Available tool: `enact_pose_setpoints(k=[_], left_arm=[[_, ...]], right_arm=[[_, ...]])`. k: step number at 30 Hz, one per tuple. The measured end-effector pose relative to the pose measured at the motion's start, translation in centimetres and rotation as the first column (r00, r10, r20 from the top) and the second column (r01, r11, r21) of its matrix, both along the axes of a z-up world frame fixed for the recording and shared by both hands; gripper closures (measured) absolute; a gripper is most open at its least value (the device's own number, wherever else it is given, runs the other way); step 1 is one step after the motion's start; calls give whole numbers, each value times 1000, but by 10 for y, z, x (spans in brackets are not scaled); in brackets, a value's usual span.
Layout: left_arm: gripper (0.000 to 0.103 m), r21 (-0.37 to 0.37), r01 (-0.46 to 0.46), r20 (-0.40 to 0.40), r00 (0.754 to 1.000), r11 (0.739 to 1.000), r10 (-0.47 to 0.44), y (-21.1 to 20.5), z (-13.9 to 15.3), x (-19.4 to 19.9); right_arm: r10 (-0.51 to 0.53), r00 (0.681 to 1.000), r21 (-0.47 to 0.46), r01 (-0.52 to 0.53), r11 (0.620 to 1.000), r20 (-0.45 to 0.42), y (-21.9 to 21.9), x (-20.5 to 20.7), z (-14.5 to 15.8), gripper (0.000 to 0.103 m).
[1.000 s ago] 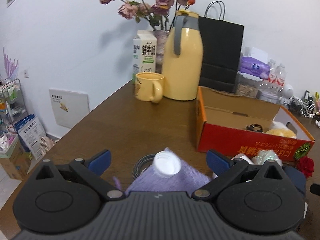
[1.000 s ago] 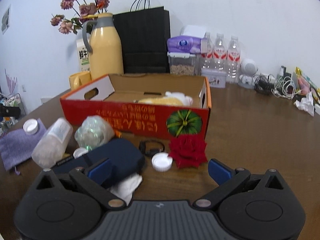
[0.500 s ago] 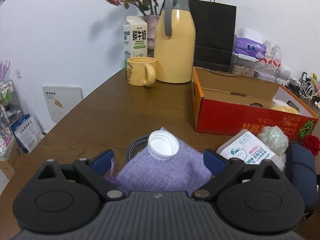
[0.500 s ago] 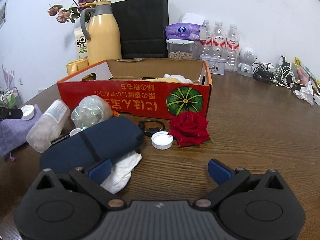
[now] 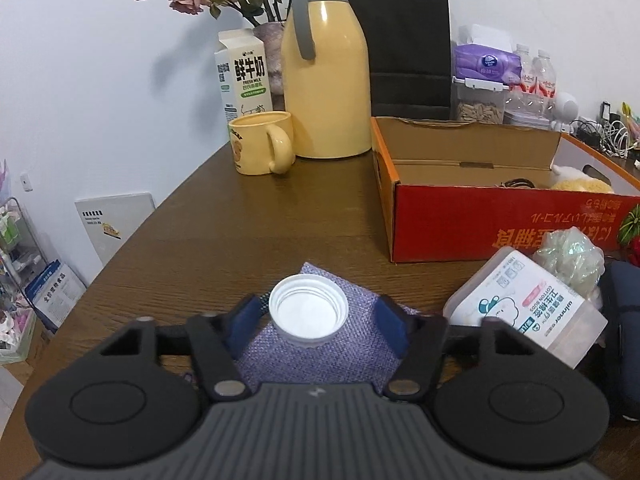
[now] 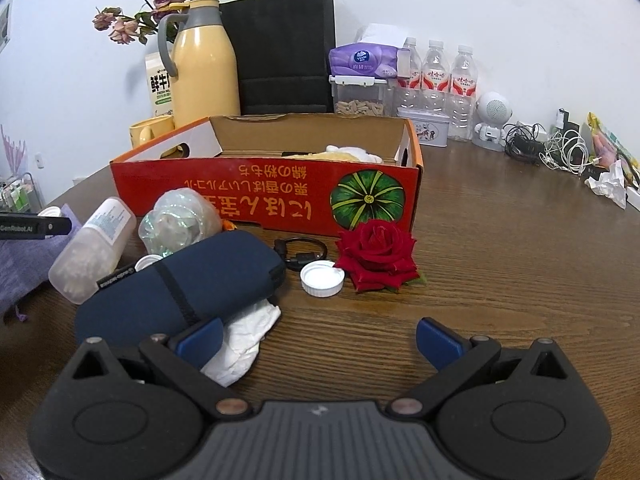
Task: Organize objects
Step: 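Grasp the open white cap on the purple pouch with the left gripper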
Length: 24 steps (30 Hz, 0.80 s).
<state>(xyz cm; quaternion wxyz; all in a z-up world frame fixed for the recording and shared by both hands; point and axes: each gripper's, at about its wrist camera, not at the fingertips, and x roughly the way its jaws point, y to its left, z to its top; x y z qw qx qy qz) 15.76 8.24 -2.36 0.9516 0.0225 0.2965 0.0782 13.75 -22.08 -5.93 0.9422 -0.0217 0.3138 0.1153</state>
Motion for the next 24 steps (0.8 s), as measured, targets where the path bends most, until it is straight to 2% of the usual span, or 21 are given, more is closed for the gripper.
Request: enact_pose_setpoints(k=[2,16,24], left_arm=[[62,-2,8,-8,1000,1000,-8,1,-1,1],[62,-53,-12,66,998,999,15,10,13,-13],[62,-81,4,115,993,997,5,8,27,-27]], right_arm=[[-1,1000,0,1,1000,-2,0,0,0,0],[-3,1000,-5,3,1000,-6,1,2,0,0],[14,999,-11,-14,1000,31,8,-5,13,0]])
